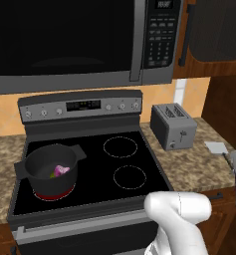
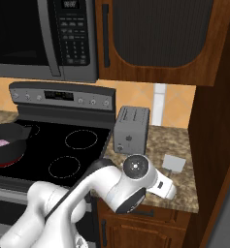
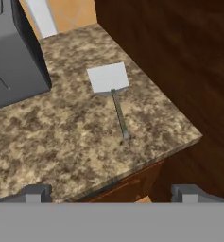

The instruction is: Put the lime and onion in the pot. Retrieve the spatula and lightly stir the vegetables in the pot.

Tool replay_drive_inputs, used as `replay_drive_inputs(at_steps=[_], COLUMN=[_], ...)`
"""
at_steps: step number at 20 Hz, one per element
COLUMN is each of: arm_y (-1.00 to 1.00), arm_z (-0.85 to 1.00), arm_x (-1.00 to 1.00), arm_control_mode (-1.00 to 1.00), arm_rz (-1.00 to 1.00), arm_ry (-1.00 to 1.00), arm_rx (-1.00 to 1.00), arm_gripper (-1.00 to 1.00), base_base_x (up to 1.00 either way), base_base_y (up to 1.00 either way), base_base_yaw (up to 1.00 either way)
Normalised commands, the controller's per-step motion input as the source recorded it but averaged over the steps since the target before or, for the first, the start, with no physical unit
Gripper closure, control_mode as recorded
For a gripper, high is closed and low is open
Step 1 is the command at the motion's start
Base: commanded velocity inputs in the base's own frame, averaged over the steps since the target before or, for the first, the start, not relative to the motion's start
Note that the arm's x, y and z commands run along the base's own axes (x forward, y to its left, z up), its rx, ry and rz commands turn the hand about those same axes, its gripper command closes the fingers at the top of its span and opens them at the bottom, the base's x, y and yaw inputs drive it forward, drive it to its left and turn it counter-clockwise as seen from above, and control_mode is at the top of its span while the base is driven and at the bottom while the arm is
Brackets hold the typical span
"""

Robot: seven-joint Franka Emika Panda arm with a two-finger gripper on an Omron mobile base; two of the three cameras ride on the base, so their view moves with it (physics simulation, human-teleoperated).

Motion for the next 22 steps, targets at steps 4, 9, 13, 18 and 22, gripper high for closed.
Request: replay_drive_inputs(at_steps=[4, 9, 13, 18, 22], arm_y=[-0.42, -0.42, -0.33, -0.12, -0.09], arm_z=[-0.37, -0.35, -0.33, -0.53, -0.48], arm_x=[0.52, 0.52, 0.41, 0.22, 0.23], arm_control_mode=[-1.00, -1.00, -1.00, -1.00, -1.00], arm_rz=[0.00, 0.00, 0.03, 0.07, 0.07], arm_ry=[0.08, 0.15, 0.12, 0.05, 0.00], arm_rx=[0.00, 0.01, 0.03, 0.01, 0.00], arm_gripper=[-1.00, -1.00, -1.00, -1.00, -1.00], base_base_x=[0.00, 0.00, 0.00, 0.00, 0.00], base_base_y=[0.00, 0.00, 0.00, 0.00, 0.00], base_base_yaw=[0.00, 0.00, 0.00, 0.00, 0.00])
